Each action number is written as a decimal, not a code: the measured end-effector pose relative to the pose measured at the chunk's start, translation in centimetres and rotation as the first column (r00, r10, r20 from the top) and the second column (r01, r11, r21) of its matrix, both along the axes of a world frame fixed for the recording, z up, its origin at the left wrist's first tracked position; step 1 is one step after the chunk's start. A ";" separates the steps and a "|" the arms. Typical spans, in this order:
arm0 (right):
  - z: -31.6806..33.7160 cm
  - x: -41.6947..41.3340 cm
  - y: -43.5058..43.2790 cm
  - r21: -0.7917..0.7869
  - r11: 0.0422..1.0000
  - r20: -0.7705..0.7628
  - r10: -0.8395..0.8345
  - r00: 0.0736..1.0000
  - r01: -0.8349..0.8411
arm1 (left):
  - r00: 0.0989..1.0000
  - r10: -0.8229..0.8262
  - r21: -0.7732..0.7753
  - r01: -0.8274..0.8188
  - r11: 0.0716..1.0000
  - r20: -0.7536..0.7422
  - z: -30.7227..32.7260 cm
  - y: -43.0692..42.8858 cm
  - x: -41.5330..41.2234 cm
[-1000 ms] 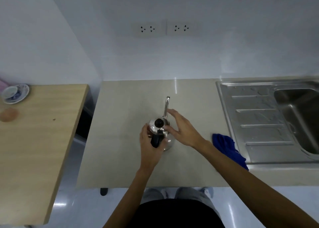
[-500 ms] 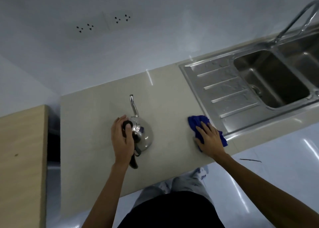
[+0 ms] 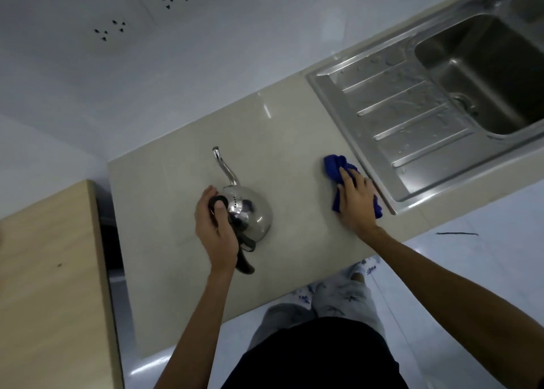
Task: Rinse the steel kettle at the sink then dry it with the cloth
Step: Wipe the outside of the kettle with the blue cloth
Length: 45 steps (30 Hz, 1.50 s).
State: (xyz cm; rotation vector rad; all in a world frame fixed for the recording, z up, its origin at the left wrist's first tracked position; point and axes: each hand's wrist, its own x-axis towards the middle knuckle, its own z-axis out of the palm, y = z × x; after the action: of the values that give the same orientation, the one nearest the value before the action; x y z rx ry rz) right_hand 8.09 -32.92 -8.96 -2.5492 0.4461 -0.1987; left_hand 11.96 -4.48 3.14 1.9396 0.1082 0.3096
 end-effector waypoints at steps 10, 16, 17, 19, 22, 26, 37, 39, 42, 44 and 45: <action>8.0 1.9 16.7 0.790 0.602 0.218 -0.098 0.971 -0.117 | 0.999 0.051 0.131 -0.051 0.990 0.004 0.6 -1.2 0.5; 7.6 2.6 19.8 0.823 0.567 0.158 -0.180 0.971 -0.029 | 0.999 0.036 0.095 -0.037 0.995 0.006 -0.5 -0.9 0.8; 6.7 3.2 19.4 0.833 0.554 0.114 -0.201 0.973 0.017 | 0.999 0.036 0.103 -0.037 0.994 0.010 -0.5 -0.9 0.8; 5.2 4.7 18.1 0.866 0.474 -0.050 -0.237 0.970 0.160 | 0.999 0.037 0.123 -0.038 0.992 0.012 -0.5 -0.9 0.8; 5.1 5.4 17.6 0.887 0.400 -0.139 -0.244 0.960 0.230 | 0.999 0.048 0.134 -0.047 0.990 -0.009 -0.5 -1.0 0.8; 9.4 1.3 21.3 0.836 0.549 0.132 -0.218 0.967 0.010 | 0.999 0.040 0.168 -0.038 0.985 -0.011 -0.6 -0.8 1.0; 9.0 7.0 16.8 0.876 0.478 0.051 0.021 0.998 -0.055 | 1.000 0.016 0.161 -0.017 0.987 0.007 -0.6 -0.7 0.9; 9.9 7.4 17.2 0.855 0.493 0.135 0.093 0.986 -0.163 | 1.000 0.012 0.191 -0.014 0.981 0.010 -0.7 -0.6 1.0; 9.7 11.2 15.8 0.820 0.566 -0.054 0.231 0.971 -0.089 | 1.000 0.017 0.201 -0.018 0.980 0.004 -0.6 -0.7 1.0; 9.6 12.8 15.5 0.800 0.595 -0.148 0.320 0.936 -0.078 | 1.000 0.019 0.203 -0.020 0.979 0.005 -0.5 -0.9 1.0; 10.1 12.9 15.8 0.786 0.610 -0.133 0.324 0.937 -0.099 | 1.000 0.021 0.201 -0.022 0.979 0.003 -0.5 -0.9 1.0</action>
State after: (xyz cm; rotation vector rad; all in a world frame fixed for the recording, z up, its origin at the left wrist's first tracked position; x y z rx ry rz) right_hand 20.98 -17.16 1.12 -1.7282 0.2318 0.3713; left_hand 12.97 -5.35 2.67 2.1397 0.1004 0.3468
